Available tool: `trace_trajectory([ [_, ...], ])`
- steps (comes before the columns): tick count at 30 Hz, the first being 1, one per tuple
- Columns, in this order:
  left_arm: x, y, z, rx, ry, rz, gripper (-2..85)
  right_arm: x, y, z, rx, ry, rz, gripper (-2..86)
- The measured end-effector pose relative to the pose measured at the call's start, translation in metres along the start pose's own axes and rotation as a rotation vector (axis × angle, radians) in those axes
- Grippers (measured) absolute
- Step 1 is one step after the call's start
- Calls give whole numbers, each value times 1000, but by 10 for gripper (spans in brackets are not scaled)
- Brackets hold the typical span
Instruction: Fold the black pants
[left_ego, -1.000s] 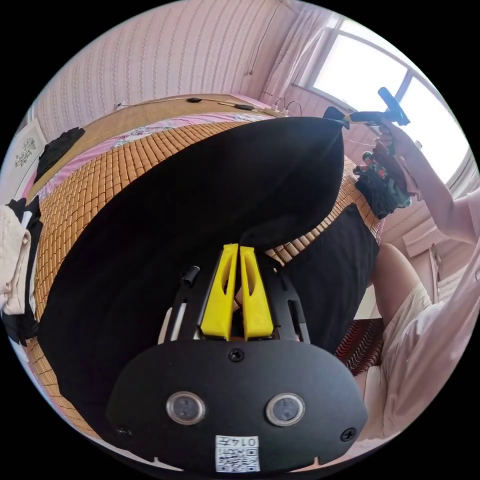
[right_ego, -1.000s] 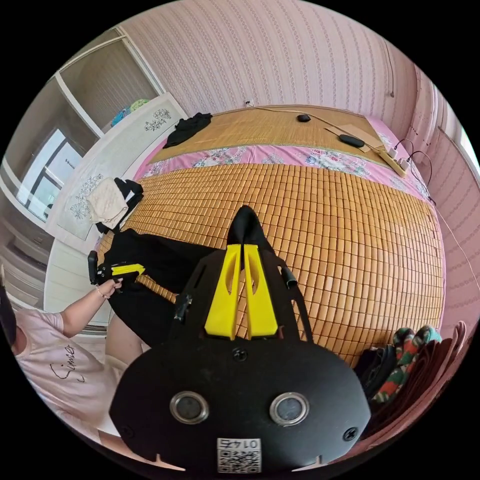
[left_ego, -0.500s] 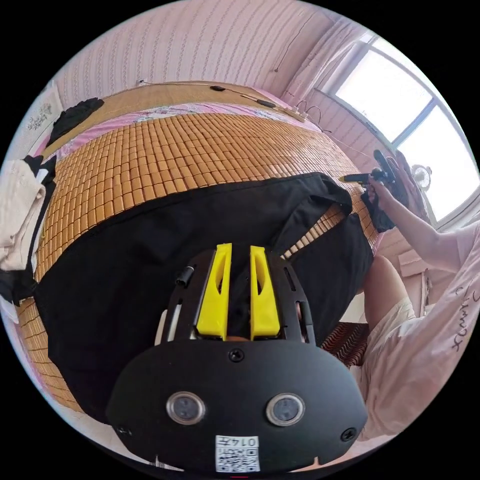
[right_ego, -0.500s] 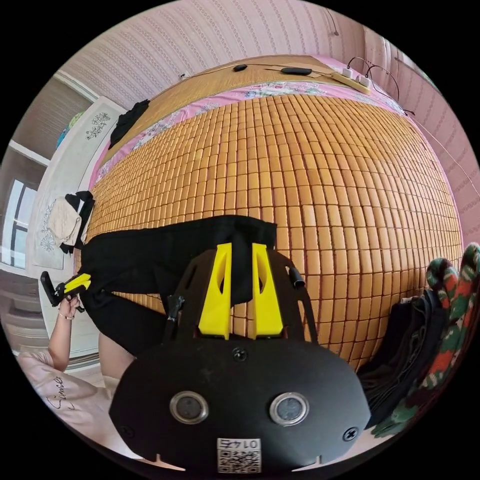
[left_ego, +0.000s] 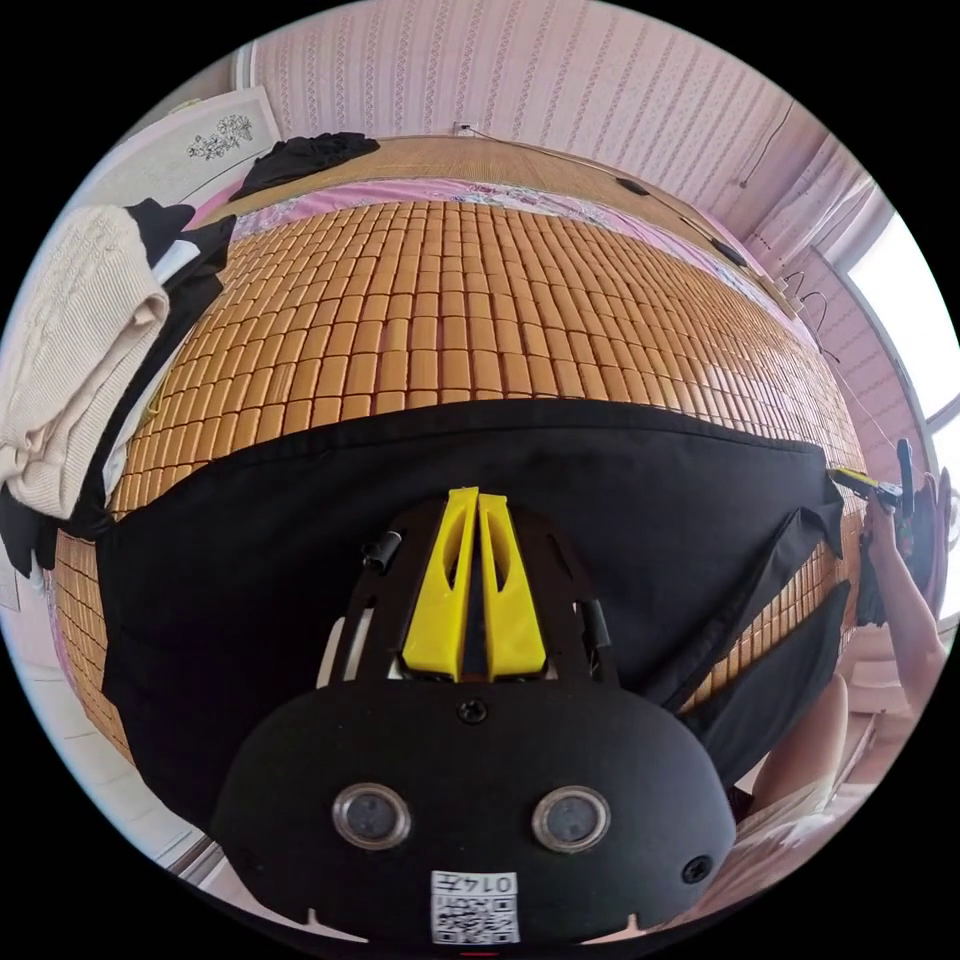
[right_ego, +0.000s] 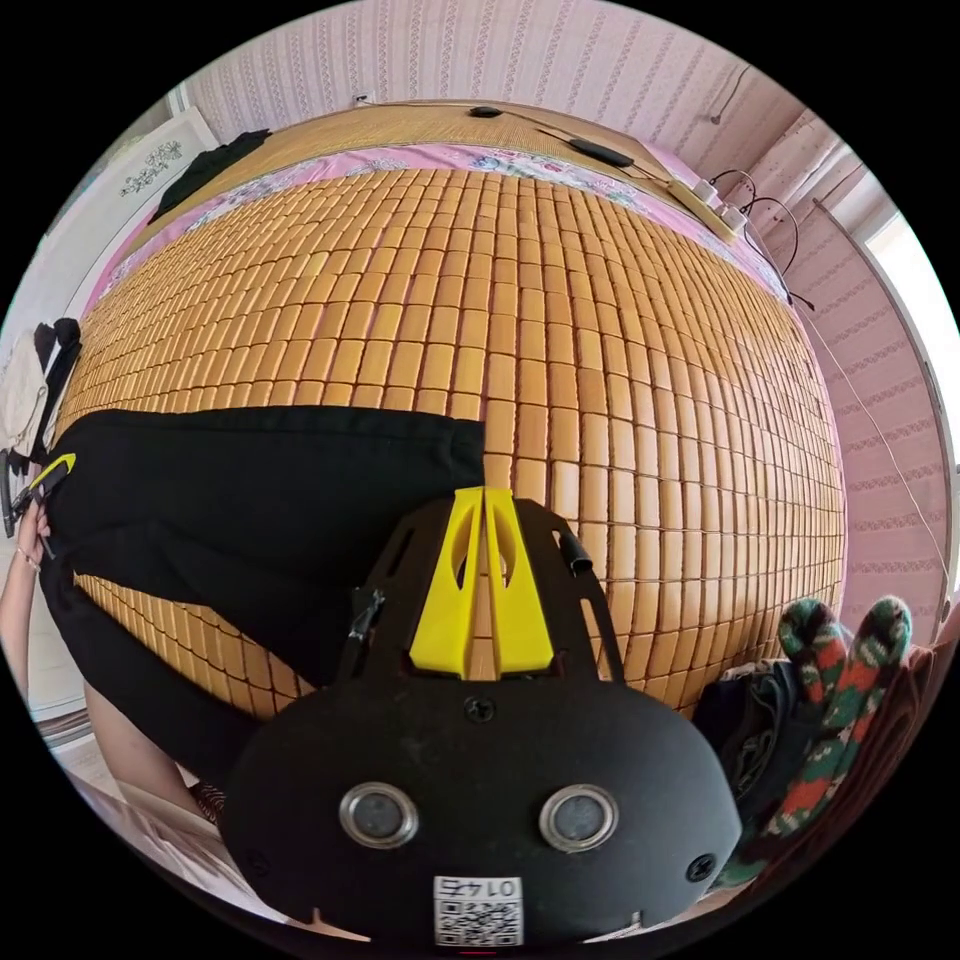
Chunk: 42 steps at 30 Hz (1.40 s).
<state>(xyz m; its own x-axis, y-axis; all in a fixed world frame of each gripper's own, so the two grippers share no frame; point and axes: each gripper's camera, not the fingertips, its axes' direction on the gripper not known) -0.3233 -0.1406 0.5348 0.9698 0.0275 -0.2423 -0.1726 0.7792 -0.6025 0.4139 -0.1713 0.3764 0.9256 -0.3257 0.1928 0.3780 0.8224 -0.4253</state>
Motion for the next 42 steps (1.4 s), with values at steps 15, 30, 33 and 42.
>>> trace_trajectory([
  [15, 137, 50, 0, -148, 205, 535, 60, -65, 87, -21, 24, -104, -287, 49],
  [30, 55, 75, -47, -73, 223, 329, 64, -13, 96, -31, 40, -222, -170, 56],
  [33, 5, 63, -37, -2, 92, 108, 52, -27, 59, -12, 101, -196, -133, 26],
  [42, -38, 52, -6, -29, 19, -20, 40, -18, 3, 51, 57, -246, 53, -9],
])
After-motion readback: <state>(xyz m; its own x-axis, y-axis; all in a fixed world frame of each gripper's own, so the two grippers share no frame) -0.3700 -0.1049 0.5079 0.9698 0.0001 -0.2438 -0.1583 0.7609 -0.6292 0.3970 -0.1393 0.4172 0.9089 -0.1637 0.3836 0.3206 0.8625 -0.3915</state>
